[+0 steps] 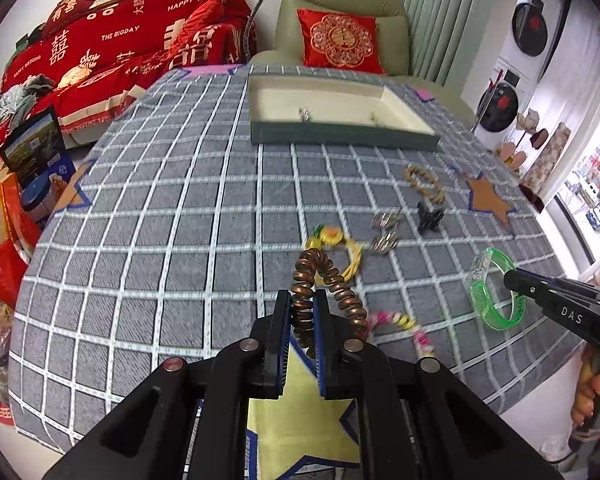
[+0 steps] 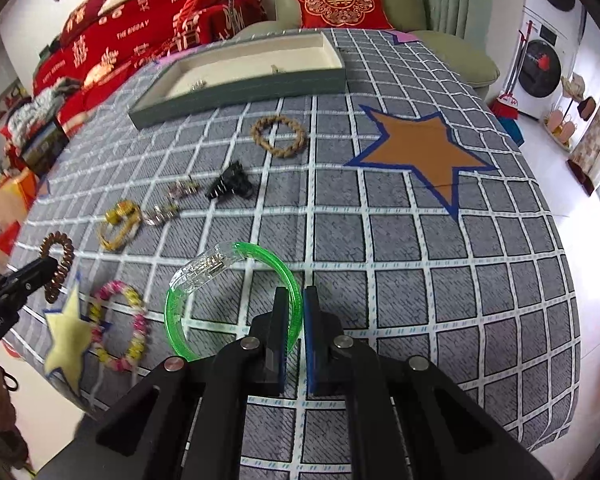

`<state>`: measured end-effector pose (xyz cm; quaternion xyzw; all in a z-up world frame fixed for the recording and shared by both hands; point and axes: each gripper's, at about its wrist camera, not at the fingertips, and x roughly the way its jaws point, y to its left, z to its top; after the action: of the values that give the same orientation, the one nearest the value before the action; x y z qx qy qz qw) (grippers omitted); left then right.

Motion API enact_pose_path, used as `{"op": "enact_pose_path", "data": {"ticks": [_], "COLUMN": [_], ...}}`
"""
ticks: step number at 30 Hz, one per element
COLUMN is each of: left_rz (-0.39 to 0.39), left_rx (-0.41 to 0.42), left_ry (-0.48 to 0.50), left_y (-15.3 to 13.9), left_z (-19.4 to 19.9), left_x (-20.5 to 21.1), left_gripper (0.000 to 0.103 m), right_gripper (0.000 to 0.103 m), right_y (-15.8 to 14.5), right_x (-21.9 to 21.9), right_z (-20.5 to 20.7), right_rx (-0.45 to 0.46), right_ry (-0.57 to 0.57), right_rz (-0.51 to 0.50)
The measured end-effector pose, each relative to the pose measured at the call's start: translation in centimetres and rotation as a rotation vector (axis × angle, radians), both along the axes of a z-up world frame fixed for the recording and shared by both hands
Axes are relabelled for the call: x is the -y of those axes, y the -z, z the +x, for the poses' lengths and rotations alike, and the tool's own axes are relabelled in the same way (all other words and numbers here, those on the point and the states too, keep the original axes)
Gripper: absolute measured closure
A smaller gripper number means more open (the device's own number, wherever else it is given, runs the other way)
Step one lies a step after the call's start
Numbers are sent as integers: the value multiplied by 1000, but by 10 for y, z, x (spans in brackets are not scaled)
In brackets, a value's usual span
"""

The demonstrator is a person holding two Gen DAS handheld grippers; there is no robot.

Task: Organize jewelry
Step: 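Carry both bracelets into the cream tray and open both tools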

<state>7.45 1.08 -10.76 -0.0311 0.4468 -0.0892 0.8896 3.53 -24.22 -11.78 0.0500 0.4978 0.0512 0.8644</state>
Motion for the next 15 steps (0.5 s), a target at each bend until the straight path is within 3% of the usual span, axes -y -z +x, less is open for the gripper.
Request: {"op": "enact_pose_path", "data": {"ticks": [7,15], "left_rz": [-10,-31], "left_rx": [88,158], "left_ry": [51,109], "left_y": [-51,-110], "left_z": [11,42], "left_x": [4,7], "left_gripper": [80,80], "right_gripper": [95,95], "right_y": [-49,-118], "right_x": [13,16], "right_z": [13,45], "right_rx": [71,162], "right_ry": [6,-24], "right_rz": [66,69]}}
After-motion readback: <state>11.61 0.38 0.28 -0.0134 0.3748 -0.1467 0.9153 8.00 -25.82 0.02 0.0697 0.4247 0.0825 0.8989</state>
